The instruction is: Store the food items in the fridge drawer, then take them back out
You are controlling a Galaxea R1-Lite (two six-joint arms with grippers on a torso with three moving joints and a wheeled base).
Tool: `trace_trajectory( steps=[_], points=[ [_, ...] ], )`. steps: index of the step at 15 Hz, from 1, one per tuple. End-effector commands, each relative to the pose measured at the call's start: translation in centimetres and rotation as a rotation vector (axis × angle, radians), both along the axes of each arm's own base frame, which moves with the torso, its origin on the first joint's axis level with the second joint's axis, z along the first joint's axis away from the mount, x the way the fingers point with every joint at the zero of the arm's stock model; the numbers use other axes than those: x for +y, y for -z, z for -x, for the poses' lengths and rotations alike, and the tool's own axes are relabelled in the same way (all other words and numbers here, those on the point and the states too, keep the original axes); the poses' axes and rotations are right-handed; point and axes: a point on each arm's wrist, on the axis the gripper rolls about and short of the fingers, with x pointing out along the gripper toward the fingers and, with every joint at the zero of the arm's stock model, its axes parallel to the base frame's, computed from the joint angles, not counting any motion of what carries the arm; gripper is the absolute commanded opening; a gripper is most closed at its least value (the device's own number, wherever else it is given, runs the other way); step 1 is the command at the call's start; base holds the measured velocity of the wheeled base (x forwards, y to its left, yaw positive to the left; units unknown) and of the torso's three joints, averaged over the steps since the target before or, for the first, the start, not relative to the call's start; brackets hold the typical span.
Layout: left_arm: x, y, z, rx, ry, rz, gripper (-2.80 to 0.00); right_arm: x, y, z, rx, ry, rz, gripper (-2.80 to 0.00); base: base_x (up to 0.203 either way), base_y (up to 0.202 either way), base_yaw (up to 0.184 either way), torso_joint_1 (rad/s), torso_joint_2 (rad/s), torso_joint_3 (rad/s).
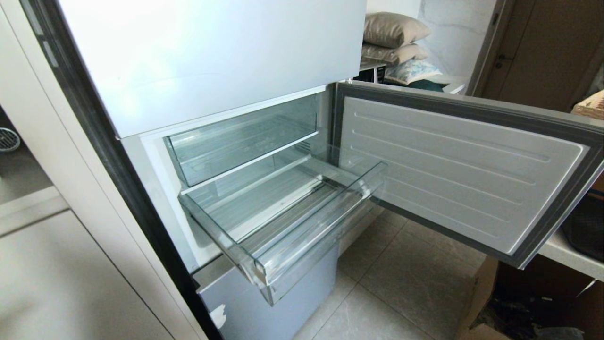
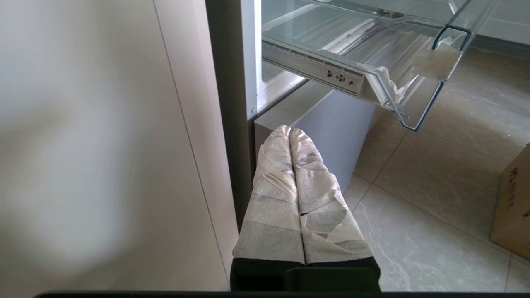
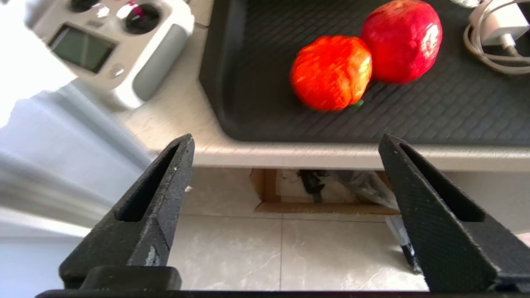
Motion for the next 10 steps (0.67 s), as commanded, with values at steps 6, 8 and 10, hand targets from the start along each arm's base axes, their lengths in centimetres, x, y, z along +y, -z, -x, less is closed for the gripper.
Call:
trace_trajectory(
  steps=[6,8,10],
  points=[
    [0.0,0.0,0.0,0.001,-0.001,0.000,-2.80,-4.6,1.4,-2.1,0.017,-0.022,-0.029,0.00,0.000,0.000,0.000,0.000,0.00,0.000],
    [0.0,0.0,0.0,0.001,-0.001,0.000,-2.80,-6.1,2.1,-3.4,0.029,-0.019,-0.038,0.00,0.000,0.000,0.000,0.000,0.00,0.000],
    [0.0,0.0,0.0,0.001,-0.001,0.000,-2.80,-7.2,2.7,-4.4,0.050,-0.021,-0.062,0.00,0.000,0.000,0.000,0.000,0.00,0.000]
  ],
)
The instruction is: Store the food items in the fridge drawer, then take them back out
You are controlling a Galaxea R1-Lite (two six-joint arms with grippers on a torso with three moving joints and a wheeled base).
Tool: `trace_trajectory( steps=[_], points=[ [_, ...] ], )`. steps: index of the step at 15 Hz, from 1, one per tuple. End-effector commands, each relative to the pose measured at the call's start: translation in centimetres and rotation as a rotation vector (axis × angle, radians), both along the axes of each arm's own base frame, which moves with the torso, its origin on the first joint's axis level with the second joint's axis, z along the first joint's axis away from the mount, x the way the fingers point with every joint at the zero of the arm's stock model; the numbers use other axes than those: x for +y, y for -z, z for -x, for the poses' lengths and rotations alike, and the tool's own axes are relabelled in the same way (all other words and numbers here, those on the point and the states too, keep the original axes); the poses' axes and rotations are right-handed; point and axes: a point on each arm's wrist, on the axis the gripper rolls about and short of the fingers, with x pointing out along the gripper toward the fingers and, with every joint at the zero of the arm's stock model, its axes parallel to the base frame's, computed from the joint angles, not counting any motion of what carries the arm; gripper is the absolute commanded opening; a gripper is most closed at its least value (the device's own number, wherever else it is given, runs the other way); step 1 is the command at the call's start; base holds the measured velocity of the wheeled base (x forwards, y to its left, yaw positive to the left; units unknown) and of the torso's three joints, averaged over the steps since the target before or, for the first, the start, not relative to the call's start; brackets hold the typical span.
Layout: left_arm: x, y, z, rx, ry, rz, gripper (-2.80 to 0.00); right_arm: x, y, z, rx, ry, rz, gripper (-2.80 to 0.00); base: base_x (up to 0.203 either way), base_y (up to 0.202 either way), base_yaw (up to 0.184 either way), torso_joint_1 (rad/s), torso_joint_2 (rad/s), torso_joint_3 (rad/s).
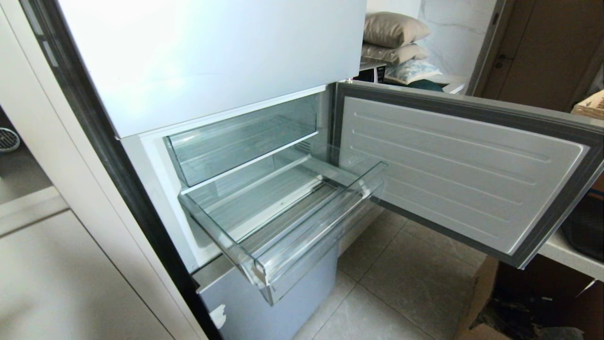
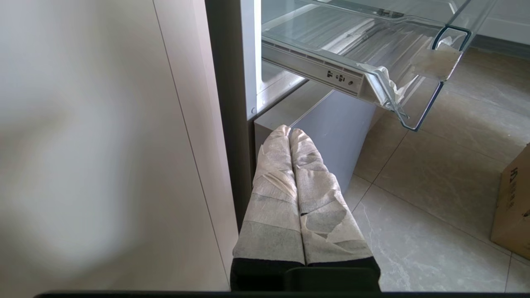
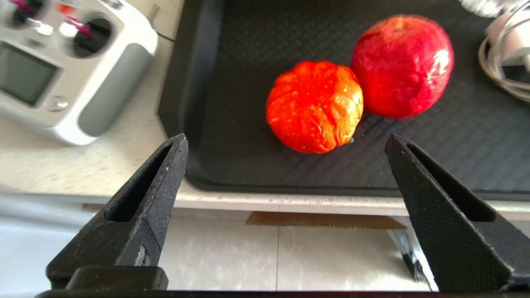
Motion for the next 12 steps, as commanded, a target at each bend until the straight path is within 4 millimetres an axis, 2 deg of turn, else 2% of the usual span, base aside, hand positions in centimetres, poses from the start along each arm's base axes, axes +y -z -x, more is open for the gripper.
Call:
trace_trajectory(
  steps=[1,6,12],
  points=[
    [0.0,0.0,0.0,0.001,-0.001,0.000,-2.80,-1.4,1.4,-1.3,0.017,-0.002,-0.021,0.00,0.000,0.000,0.000,0.000,0.00,0.000],
    [0.0,0.0,0.0,0.001,-0.001,0.000,-2.80,-4.0,2.9,-3.9,0.024,-0.011,-0.002,0.00,0.000,0.000,0.000,0.000,0.00,0.000],
    [0.0,0.0,0.0,0.001,-0.001,0.000,-2.80,-5.6,4.5,-5.2,0.040,-0.013,0.016,0.00,0.000,0.000,0.000,0.000,0.00,0.000]
  ],
)
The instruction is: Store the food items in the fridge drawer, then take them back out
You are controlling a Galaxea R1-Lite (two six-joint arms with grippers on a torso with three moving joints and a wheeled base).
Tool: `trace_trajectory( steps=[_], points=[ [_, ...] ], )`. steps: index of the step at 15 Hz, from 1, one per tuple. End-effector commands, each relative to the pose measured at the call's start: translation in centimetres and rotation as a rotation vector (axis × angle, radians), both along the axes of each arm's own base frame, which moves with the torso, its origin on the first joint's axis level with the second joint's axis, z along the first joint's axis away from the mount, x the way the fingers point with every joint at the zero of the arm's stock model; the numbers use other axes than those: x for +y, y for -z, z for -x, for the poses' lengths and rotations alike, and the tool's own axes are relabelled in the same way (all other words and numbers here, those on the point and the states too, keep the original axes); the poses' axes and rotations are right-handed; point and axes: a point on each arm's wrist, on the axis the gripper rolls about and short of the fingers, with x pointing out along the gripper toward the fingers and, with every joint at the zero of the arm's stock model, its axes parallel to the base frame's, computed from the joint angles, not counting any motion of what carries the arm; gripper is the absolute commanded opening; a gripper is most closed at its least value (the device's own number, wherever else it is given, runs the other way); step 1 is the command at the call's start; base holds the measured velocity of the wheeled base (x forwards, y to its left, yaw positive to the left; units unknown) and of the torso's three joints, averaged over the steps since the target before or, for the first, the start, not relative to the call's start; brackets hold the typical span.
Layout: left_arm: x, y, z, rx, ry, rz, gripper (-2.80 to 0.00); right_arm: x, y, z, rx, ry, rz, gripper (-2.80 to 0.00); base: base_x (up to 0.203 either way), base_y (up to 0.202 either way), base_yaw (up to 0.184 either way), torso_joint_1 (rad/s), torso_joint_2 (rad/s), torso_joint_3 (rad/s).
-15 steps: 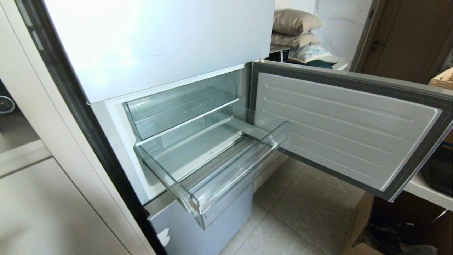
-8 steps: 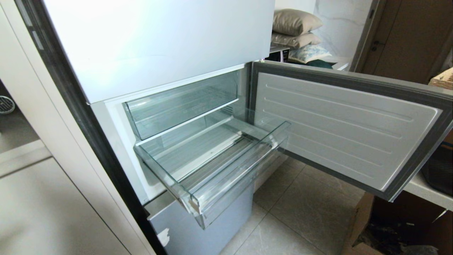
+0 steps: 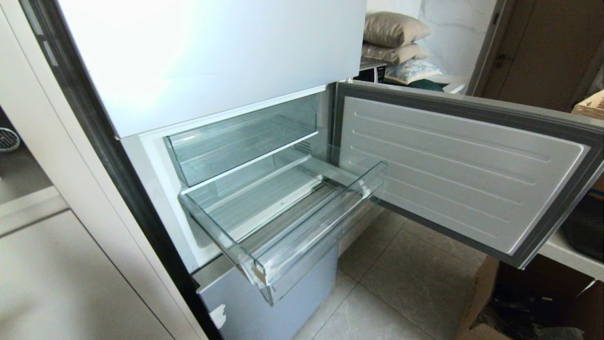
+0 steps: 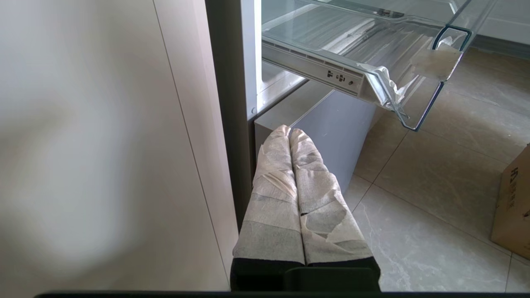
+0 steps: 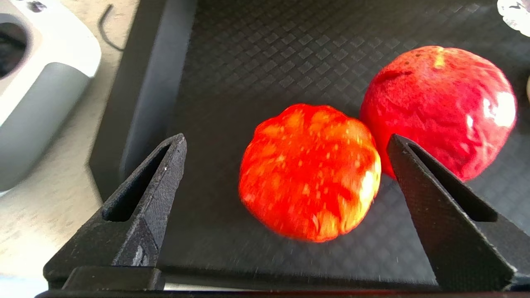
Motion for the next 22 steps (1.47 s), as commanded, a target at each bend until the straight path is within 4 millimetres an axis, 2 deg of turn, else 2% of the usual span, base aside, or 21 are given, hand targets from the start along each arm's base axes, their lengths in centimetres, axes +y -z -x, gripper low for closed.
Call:
trace_trajectory(
  steps=[1,4,14,15,19,20,22],
  points=[
    [0.0,0.0,0.0,0.001,0.000,0.000,-2.80,-0.6,1.2,-0.5,0.010,0.000,-0.011,0.00,0.000,0.000,0.000,0.000,0.00,0.000],
    [0.0,0.0,0.0,0.001,0.000,0.000,-2.80,-0.8,2.2,-0.7,0.024,-0.002,-0.024,0.00,0.000,0.000,0.000,0.000,0.00,0.000],
    [0.0,0.0,0.0,0.001,0.000,0.000,-2.80,-0.8,2.9,-0.8,0.043,-0.009,-0.028,0.00,0.000,0.000,0.000,0.000,0.00,0.000],
    [0.0,0.0,0.0,0.001,0.000,0.000,-2.80,-0.8,3.0,-0.8,0.046,-0.010,-0.027,-2.80,0.000,0.000,0.000,0.000,0.00,0.000],
    [0.0,0.0,0.0,0.001,0.000,0.000,-2.80,-0.9,2.5,-0.7,0.031,-0.004,-0.026,-2.80,0.000,0.000,0.000,0.000,0.00,0.000],
    [0.0,0.0,0.0,0.001,0.000,0.000,-2.80,-0.8,1.7,-0.3,0.019,0.003,-0.017,-2.80,0.000,0.000,0.000,0.000,0.00,0.000],
    [0.0,0.0,0.0,0.001,0.000,0.000,-2.80,-0.2,-1.3,1.4,-0.020,0.023,0.019,-2.80,0.000,0.000,0.000,0.000,0.00,0.000]
  ],
)
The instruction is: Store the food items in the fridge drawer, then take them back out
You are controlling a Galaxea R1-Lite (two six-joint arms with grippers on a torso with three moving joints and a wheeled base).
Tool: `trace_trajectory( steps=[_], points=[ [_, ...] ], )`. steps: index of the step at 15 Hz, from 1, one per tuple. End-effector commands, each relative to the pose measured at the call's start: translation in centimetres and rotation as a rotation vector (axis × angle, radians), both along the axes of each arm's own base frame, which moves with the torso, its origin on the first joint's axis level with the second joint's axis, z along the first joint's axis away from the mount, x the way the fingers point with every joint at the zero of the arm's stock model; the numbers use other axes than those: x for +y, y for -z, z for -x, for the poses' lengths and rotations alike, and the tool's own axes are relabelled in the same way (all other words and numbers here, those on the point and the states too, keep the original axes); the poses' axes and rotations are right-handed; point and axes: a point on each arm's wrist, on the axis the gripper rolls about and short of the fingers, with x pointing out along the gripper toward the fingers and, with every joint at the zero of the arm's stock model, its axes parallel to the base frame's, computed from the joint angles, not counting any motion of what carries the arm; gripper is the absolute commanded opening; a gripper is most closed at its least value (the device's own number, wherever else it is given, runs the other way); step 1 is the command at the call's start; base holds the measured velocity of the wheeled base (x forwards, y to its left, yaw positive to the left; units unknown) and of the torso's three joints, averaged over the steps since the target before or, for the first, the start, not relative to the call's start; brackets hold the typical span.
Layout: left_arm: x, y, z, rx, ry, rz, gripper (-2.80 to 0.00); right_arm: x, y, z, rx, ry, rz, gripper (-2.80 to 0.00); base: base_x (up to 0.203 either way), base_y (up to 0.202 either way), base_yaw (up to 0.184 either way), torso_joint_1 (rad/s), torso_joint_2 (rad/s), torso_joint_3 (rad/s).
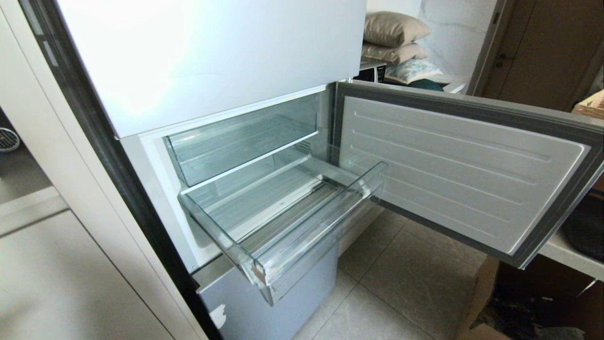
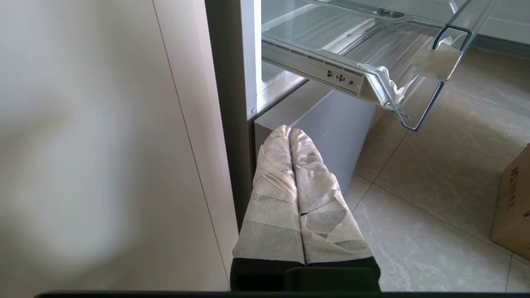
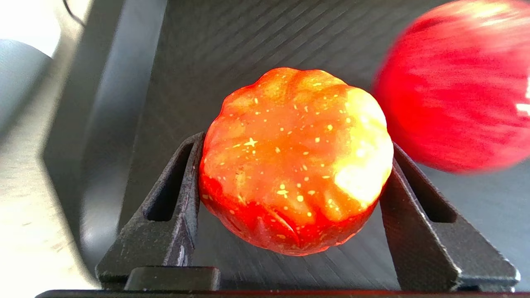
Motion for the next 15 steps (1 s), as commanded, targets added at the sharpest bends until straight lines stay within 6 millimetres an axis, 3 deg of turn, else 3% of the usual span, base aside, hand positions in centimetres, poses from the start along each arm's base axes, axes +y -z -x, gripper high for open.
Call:
trace_trajectory(
  steps=[1,5,9,11,13,15],
  points=[
    [0.0,0.0,0.0,0.001,0.000,0.000,-2.80,1.2,-4.5,2.1,-0.063,0.017,0.066,-2.80,0.000,0.000,0.000,0.000,0.00,0.000],
    [0.0,0.0,0.0,0.001,0.000,0.000,-2.80,6.3,-11.7,8.7,-0.190,0.031,0.159,-2.80,0.000,0.000,0.000,0.000,0.00,0.000],
    [0.0,0.0,0.0,0.001,0.000,0.000,-2.80,15.8,-17.9,15.3,-0.386,-0.072,0.291,-2.80,0.000,0.000,0.000,0.000,0.00,0.000],
    [0.0,0.0,0.0,0.001,0.000,0.000,-2.80,21.7,-18.7,17.1,-0.479,-0.241,0.324,-2.80,0.000,0.000,0.000,0.000,0.00,0.000],
    [0.0,0.0,0.0,0.001,0.000,0.000,-2.80,26.4,-17.5,18.2,-0.526,-0.483,0.277,-2.80,0.000,0.000,0.000,0.000,0.00,0.000],
    [0.0,0.0,0.0,0.001,0.000,0.000,-2.80,28.8,-15.6,19.0,-0.501,-0.666,0.222,-2.80,0.000,0.000,0.000,0.000,0.00,0.000]
  ],
)
